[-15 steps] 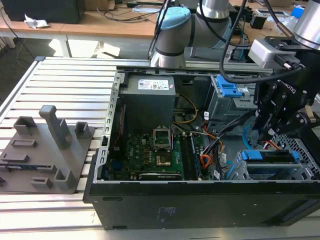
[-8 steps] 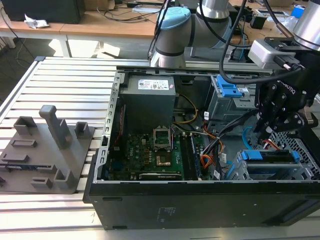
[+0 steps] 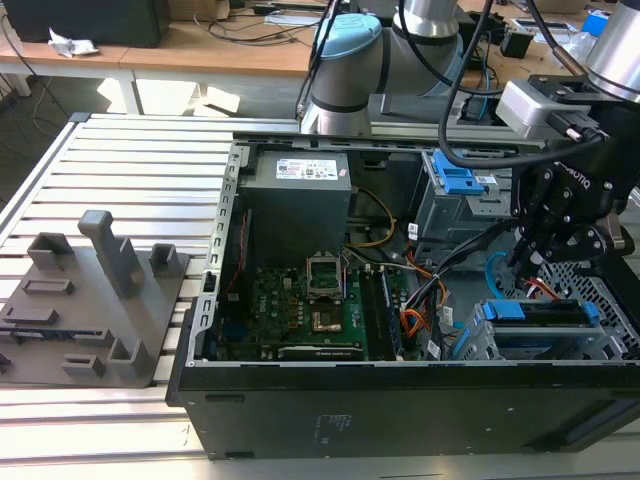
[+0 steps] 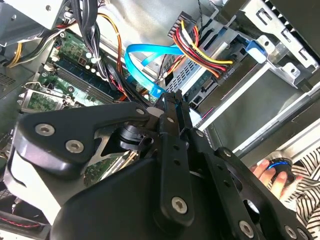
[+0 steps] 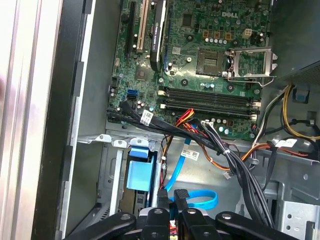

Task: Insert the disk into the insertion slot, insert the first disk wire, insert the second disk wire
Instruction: 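Insert the second disk wire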

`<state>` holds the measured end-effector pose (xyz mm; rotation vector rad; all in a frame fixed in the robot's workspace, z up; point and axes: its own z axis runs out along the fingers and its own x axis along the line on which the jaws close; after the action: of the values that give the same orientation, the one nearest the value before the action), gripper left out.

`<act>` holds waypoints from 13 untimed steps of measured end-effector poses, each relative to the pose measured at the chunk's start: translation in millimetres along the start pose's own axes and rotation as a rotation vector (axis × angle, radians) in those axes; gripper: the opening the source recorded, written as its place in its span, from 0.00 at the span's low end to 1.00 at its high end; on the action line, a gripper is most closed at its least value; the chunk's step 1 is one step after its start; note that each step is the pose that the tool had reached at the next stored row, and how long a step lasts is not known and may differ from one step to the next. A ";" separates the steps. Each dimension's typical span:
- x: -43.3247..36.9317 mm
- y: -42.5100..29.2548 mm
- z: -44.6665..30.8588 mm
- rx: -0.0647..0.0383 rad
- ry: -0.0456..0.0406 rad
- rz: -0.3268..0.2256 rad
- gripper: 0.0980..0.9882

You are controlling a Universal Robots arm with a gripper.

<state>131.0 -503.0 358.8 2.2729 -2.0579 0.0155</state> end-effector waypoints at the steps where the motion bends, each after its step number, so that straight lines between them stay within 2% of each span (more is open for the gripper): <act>1: 0.0 0.0 0.1 0.000 0.0000 0.000 0.07; 2: 1.2 0.1 0.3 0.000 -0.0003 0.000 0.07; 6: 20.6 2.0 1.4 0.000 -0.0001 0.000 0.07; 8: 27.5 2.7 1.8 0.000 0.0001 0.000 0.07; 10: 31.4 3.1 2.1 0.000 -0.0001 0.000 0.07; 13: 31.7 3.1 2.0 0.000 -0.0002 0.006 0.07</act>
<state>131.0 -534.9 358.7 2.2670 -2.0644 0.0153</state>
